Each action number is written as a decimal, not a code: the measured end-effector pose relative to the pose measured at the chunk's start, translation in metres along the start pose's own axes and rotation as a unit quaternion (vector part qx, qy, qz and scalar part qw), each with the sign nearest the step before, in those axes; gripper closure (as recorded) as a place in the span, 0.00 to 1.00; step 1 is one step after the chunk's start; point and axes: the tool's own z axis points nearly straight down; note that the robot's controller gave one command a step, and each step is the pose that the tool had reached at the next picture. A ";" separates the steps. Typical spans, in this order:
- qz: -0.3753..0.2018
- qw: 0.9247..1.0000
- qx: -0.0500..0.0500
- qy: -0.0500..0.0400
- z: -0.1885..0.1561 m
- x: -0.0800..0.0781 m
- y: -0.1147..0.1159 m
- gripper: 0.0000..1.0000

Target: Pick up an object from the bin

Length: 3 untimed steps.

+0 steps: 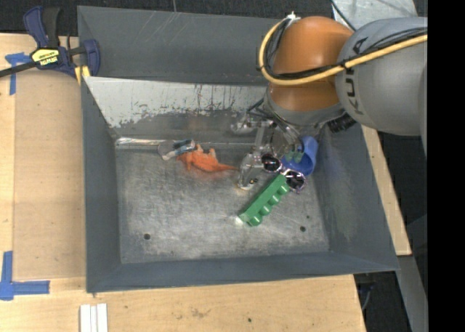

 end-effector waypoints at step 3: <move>0.018 1.000 0.000 -0.001 0.004 -0.015 0.050 0.00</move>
Offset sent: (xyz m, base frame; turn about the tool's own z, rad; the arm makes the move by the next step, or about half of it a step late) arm 0.0146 0.0762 -0.0344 0.0459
